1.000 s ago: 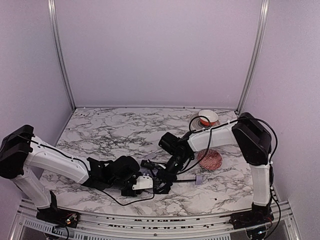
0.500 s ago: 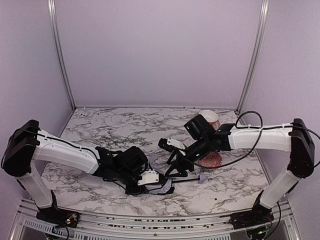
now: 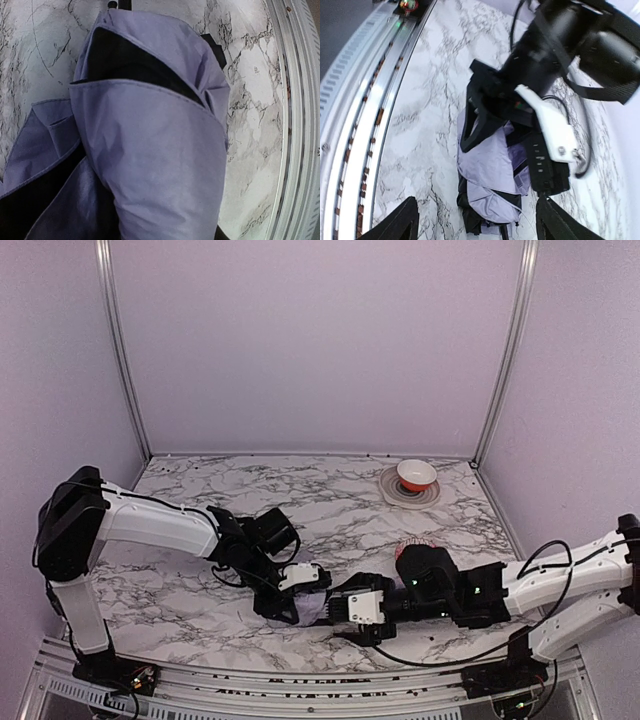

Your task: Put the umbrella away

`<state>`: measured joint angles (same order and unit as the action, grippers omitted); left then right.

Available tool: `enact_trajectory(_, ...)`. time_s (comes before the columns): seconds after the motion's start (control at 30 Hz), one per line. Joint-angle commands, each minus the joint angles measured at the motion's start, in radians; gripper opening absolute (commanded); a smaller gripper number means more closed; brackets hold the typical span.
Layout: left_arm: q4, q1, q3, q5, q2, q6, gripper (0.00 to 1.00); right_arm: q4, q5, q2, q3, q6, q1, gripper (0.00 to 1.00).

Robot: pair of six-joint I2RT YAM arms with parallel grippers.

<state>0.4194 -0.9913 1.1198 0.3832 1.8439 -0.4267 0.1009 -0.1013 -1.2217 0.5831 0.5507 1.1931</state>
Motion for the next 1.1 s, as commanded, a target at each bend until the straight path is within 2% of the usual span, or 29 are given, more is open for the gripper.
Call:
enact_trajectory(0.0,0.283,0.003,-0.036,0.064,0.115,0.009,0.29,0.148,0.246,-0.114,0.014,0.214,0.076,0.8)
enact_trajectory(0.2,0.312,0.013,-0.029,0.083,0.121,-0.008,0.29,0.202,0.356,-0.275,0.069,0.354,0.092,0.84)
enact_trajectory(0.4,0.318,0.021,-0.019,0.097,0.138,-0.015,0.29,0.206,0.38,-0.399,0.107,0.419,0.09,0.85)
enact_trajectory(0.67,0.326,0.024,-0.019,0.122,0.142,-0.029,0.29,0.175,0.442,-0.502,0.141,0.42,0.085,0.79)
enact_trajectory(0.9,0.331,0.024,-0.015,0.14,0.146,-0.04,0.29,0.208,0.557,-0.586,0.168,0.454,0.067,0.8)
enact_trajectory(1.07,0.334,0.025,-0.015,0.182,0.132,-0.062,0.28,0.191,0.591,-0.626,0.197,0.475,0.063,0.73)
